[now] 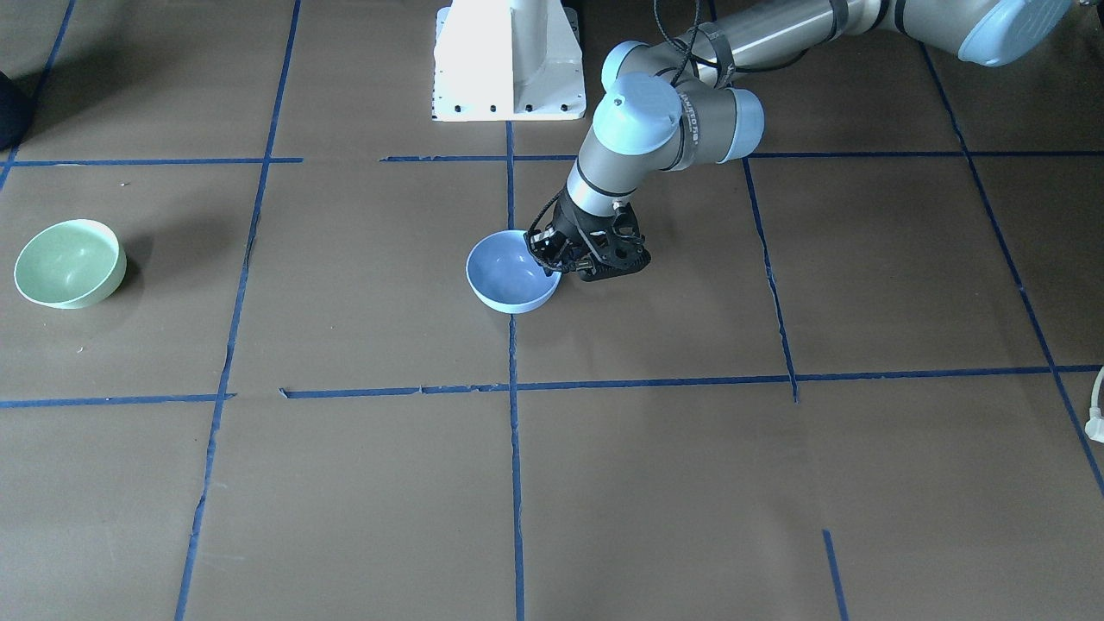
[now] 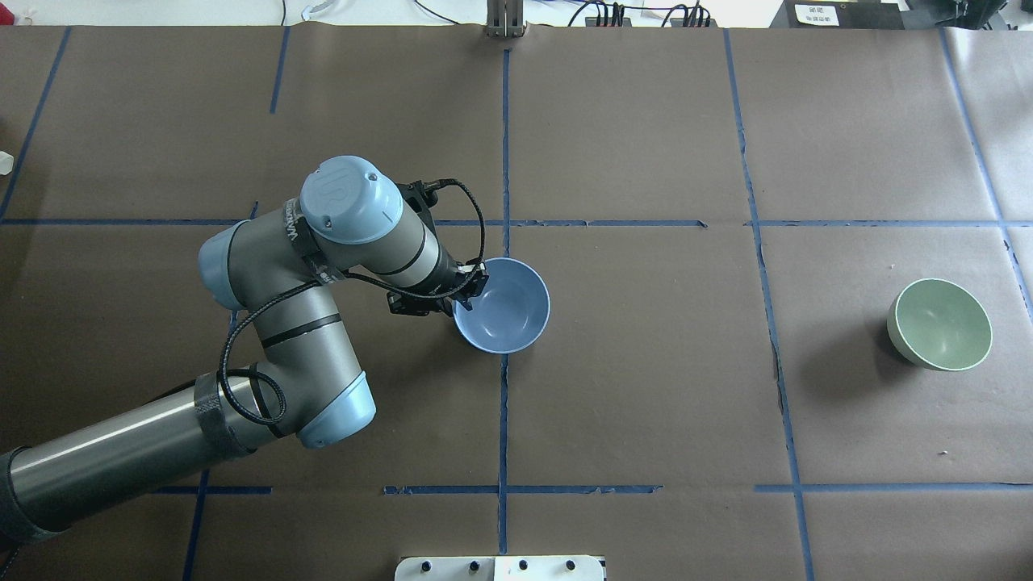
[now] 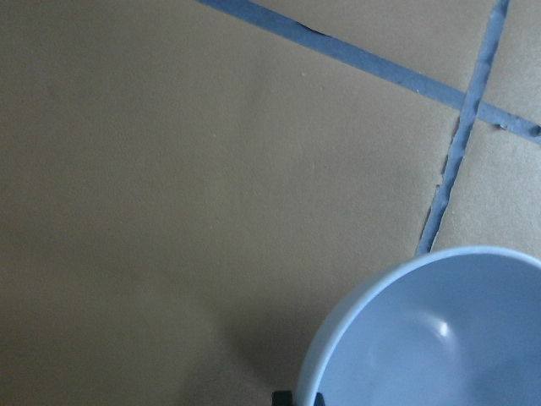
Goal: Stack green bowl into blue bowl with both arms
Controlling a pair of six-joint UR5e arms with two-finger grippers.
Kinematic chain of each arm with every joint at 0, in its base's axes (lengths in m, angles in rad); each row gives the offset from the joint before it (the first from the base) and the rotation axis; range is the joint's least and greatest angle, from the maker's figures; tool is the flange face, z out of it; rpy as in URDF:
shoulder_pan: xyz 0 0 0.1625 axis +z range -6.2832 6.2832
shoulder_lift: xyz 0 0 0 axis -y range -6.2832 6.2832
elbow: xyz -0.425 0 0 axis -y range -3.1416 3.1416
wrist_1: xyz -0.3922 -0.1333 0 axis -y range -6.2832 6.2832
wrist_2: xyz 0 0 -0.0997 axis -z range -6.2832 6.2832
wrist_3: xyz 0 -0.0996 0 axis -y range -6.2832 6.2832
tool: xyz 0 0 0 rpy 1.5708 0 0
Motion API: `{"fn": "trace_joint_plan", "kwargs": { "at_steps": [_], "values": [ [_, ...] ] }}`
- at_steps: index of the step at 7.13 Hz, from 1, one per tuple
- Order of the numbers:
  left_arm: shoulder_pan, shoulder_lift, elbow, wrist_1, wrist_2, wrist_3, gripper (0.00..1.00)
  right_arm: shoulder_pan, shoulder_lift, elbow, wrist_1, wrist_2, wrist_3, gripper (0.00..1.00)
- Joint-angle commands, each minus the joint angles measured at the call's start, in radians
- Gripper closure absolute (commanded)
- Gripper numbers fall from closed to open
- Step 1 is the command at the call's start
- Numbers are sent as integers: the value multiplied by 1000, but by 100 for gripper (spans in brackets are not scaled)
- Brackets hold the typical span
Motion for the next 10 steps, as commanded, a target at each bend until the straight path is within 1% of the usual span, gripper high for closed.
{"fn": "trace_joint_plan", "kwargs": {
  "at_steps": [1, 2, 3, 4, 5, 6, 7, 8, 10],
  "values": [
    [-7, 12, -13, -7, 14, 12, 0, 0, 3, 2, 0, 0, 0, 0],
    [-68, 19, -30, 7, -43, 15, 0, 0, 2, 7, 3, -1, 0, 0],
    [-137, 52, -68, 38, -162, 15, 0, -17, 3, 13, 5, -3, 12, 0],
    [-190, 119, -162, 91, -206, 20, 0, -62, 6, 14, 64, -9, 85, 0],
    [-212, 165, -274, 210, -211, 102, 0, -119, -1, 13, 190, -32, 241, 0],
    [-225, 166, -374, 416, -210, 200, 0, -185, -27, 7, 327, -62, 389, 0],
    [-246, 167, -468, 570, -201, 310, 0, -251, -66, -7, 457, -95, 496, 0],
    [-278, 172, -508, 620, -200, 344, 0, -315, -80, -33, 570, -122, 615, 0],
    [-286, 192, -518, 622, -199, 346, 0, -391, -98, -152, 818, -144, 758, 0]
  ]
}}
